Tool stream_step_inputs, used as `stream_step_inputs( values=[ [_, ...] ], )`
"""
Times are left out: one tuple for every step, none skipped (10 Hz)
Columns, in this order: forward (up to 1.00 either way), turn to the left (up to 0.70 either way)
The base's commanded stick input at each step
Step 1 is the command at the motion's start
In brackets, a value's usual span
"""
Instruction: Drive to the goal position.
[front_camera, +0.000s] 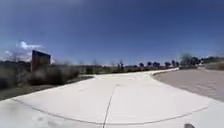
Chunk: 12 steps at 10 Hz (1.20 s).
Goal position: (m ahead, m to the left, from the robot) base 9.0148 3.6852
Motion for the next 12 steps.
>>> stream_step_inputs(
  values=[
    [0.85,0.00],
    [0.85,0.00],
    [0.85,0.00],
    [0.85,0.00],
    [0.85,0.00],
    [0.85,0.00],
    [0.85,0.00],
    [0.85,0.00],
    [0.85,0.00],
    [0.85,0.00],
    [0.85,0.00],
    [0.85,0.00]
  ],
)
